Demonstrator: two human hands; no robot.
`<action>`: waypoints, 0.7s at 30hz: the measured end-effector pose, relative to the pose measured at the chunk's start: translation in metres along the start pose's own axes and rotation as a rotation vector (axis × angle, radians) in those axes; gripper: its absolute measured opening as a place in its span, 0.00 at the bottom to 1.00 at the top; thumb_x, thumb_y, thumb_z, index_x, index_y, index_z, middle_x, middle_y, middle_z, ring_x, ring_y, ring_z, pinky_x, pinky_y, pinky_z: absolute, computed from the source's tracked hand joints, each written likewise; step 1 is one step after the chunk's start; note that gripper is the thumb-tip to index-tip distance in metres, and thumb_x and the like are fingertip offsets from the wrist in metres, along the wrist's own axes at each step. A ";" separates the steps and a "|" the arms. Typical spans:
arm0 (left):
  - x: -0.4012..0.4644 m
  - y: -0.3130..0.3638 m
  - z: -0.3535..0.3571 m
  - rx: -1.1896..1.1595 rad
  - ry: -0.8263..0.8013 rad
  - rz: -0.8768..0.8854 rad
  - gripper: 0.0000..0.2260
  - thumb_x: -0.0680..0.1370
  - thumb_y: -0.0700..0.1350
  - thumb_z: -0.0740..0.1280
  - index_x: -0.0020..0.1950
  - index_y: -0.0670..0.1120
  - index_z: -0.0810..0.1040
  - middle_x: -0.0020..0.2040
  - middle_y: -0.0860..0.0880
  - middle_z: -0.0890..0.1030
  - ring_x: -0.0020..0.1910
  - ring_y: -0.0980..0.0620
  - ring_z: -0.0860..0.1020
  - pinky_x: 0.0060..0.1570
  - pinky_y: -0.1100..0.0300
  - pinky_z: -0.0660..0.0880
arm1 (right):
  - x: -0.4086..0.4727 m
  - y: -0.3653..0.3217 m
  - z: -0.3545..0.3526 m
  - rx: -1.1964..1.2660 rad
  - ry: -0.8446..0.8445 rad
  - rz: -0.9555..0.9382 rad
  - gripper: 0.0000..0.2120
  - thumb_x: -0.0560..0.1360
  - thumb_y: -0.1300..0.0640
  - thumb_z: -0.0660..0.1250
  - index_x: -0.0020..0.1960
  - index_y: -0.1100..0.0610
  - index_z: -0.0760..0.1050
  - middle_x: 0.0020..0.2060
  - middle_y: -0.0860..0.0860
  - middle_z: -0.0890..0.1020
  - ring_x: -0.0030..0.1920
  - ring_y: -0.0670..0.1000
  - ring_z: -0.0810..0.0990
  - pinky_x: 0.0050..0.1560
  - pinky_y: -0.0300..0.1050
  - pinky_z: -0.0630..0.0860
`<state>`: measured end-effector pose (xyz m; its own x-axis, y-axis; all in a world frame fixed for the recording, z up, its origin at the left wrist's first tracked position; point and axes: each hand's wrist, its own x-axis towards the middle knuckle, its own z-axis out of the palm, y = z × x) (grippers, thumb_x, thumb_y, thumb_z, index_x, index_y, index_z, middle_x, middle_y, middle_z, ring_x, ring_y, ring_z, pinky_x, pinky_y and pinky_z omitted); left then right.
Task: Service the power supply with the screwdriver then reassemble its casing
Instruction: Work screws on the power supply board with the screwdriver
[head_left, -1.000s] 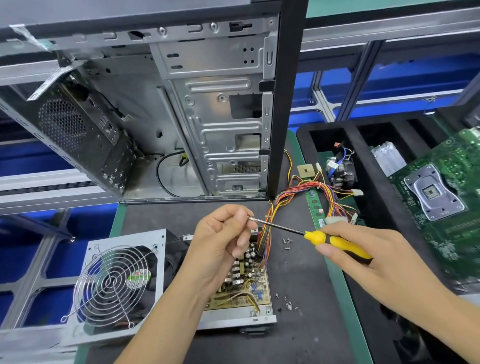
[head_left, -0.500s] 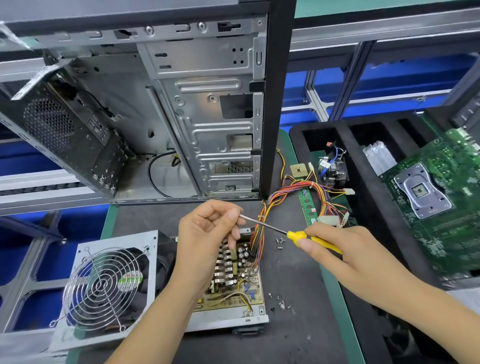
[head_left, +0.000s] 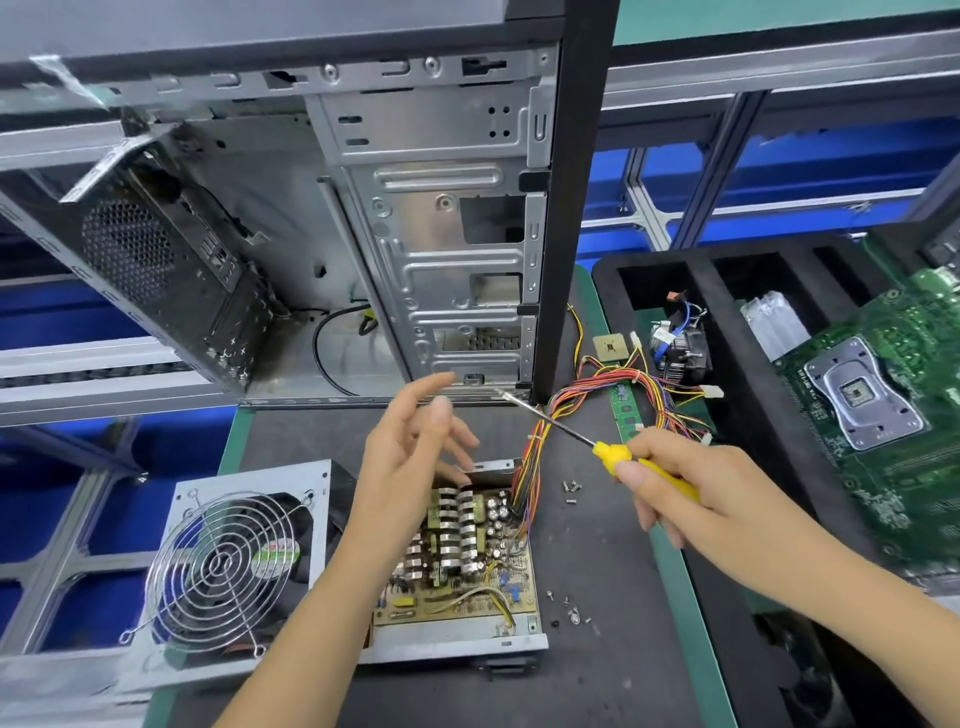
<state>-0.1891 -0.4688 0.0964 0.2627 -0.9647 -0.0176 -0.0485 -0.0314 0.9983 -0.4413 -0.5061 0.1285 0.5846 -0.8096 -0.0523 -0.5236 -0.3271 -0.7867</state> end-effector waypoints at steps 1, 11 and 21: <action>0.005 -0.001 0.002 0.157 -0.008 -0.037 0.12 0.81 0.51 0.62 0.60 0.46 0.77 0.39 0.49 0.83 0.38 0.51 0.80 0.36 0.61 0.78 | 0.000 0.005 0.002 0.071 -0.005 0.041 0.12 0.75 0.40 0.57 0.41 0.46 0.70 0.34 0.47 0.81 0.29 0.44 0.76 0.33 0.35 0.72; 0.041 0.004 0.004 0.814 -0.556 -0.129 0.25 0.82 0.57 0.59 0.33 0.40 0.67 0.29 0.47 0.64 0.29 0.49 0.64 0.34 0.56 0.61 | 0.047 0.044 0.067 0.325 0.215 0.244 0.20 0.75 0.50 0.68 0.32 0.56 0.62 0.26 0.50 0.63 0.29 0.48 0.62 0.34 0.45 0.60; 0.038 -0.011 -0.002 0.716 -0.726 -0.139 0.14 0.81 0.53 0.62 0.50 0.45 0.83 0.44 0.57 0.80 0.44 0.59 0.77 0.53 0.56 0.73 | 0.073 0.048 0.103 0.491 0.373 0.382 0.22 0.76 0.42 0.63 0.35 0.61 0.75 0.20 0.48 0.71 0.22 0.45 0.68 0.30 0.40 0.64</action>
<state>-0.1769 -0.5048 0.0849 -0.3248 -0.8587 -0.3965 -0.6877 -0.0735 0.7223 -0.3604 -0.5306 0.0233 0.1203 -0.9647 -0.2342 -0.2589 0.1973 -0.9456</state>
